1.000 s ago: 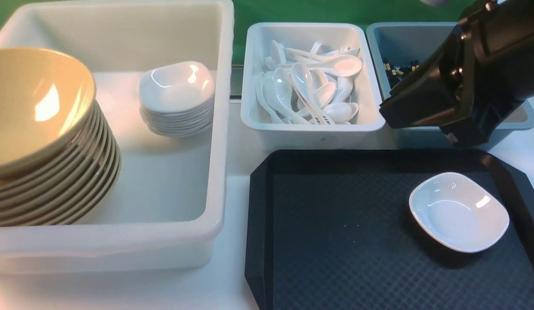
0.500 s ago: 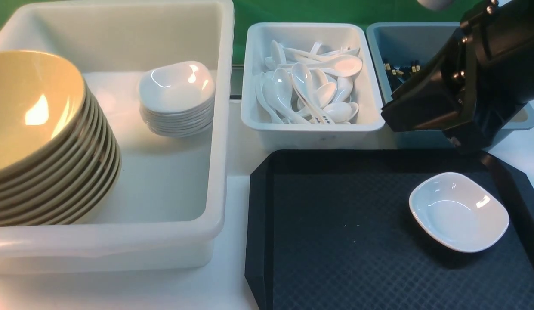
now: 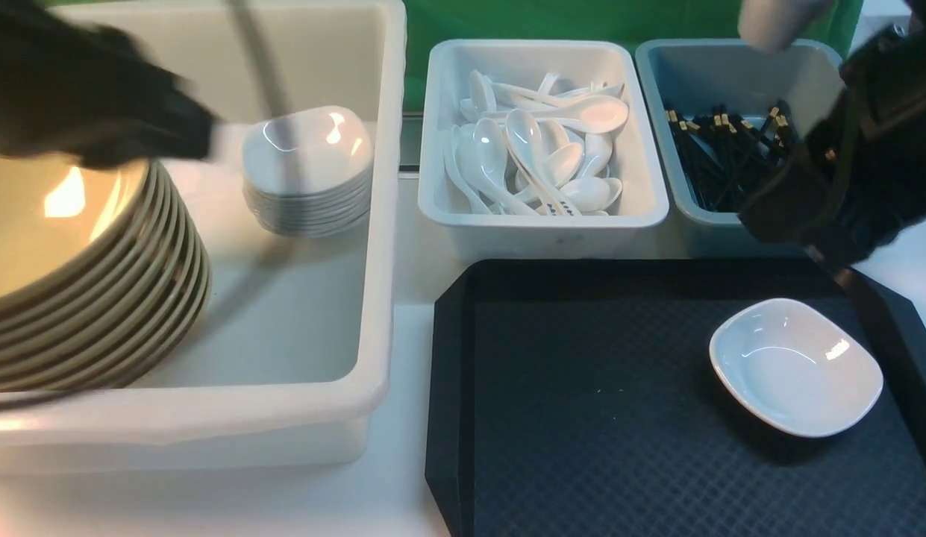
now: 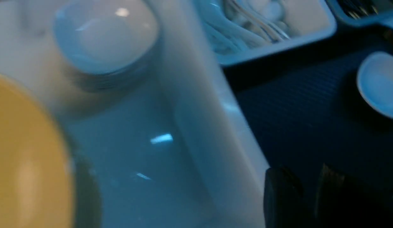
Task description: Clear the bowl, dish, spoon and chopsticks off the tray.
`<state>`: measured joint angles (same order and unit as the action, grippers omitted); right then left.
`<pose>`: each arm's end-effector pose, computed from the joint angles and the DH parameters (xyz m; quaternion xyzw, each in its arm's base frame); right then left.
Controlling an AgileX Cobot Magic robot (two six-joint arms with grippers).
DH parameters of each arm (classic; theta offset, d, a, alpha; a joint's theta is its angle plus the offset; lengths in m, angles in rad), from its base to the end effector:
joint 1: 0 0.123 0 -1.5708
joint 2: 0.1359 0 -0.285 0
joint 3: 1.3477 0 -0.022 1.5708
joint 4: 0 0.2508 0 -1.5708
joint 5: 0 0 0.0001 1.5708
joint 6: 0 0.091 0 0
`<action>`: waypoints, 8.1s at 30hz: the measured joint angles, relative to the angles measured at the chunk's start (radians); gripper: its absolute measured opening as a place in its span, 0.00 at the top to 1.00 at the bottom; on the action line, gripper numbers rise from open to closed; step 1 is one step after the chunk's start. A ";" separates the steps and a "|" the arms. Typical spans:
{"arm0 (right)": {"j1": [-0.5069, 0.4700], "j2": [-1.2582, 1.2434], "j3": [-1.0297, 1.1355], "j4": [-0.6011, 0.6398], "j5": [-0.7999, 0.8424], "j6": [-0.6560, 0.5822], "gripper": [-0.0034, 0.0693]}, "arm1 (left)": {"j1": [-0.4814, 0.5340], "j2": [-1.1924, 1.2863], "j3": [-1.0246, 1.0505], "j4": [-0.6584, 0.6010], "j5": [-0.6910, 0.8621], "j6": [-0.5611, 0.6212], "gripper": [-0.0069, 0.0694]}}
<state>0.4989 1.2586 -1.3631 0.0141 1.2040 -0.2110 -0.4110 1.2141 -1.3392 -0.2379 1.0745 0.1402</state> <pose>0.2103 0.1160 0.3957 -0.3335 0.9015 0.0465 0.2718 0.2095 -0.1119 0.4085 0.2373 0.9007 -0.1629 0.3255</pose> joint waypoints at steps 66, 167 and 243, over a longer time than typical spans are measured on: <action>0.115 -0.095 0.081 0.155 -0.192 -0.126 0.89 | 0.080 0.511 -0.706 0.216 0.192 0.011 0.91; 0.057 -0.683 0.713 0.439 -0.801 -0.328 0.87 | 0.117 -0.922 0.834 0.434 -0.299 -0.278 0.92; -0.533 -1.270 1.391 -0.114 -0.881 0.328 0.91 | 0.471 -1.116 1.326 0.221 -1.129 -0.140 0.92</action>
<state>-0.0340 -0.0115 0.0280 -0.1002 0.3225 0.1166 0.0604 0.0980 -0.0130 -0.0170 -0.0548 0.0000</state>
